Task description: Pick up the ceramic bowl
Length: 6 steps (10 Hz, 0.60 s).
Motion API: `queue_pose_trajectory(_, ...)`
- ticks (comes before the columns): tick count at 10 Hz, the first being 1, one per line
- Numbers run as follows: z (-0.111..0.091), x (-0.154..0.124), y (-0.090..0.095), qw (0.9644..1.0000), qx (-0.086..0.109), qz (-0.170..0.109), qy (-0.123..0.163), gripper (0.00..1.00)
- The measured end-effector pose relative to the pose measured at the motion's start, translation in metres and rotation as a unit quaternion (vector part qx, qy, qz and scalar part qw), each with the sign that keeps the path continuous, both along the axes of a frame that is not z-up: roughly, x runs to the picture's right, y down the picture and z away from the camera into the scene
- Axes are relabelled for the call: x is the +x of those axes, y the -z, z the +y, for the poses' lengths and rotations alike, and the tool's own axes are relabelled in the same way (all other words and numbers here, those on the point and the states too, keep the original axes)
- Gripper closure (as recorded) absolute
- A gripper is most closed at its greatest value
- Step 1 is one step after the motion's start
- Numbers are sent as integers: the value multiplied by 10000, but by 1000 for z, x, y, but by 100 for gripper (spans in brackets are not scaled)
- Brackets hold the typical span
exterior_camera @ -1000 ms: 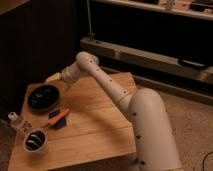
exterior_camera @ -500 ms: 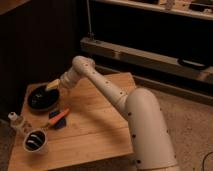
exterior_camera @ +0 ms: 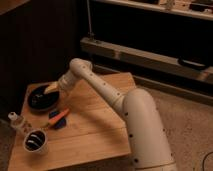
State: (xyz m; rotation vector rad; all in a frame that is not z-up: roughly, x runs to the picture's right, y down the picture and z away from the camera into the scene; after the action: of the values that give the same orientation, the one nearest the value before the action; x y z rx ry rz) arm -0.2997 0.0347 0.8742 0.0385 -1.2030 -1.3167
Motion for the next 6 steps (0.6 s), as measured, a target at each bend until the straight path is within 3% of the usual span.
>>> queue_pose_trajectory(1, 2, -2, -2, 10000, -26, 10, 10, 23)
queue_pose_trajectory(3, 8, -6, -7, 9999, -88, 61, 29, 39)
queue_pose_trajectory(6, 12, -11, -16, 9997, -162, 170, 16, 41)
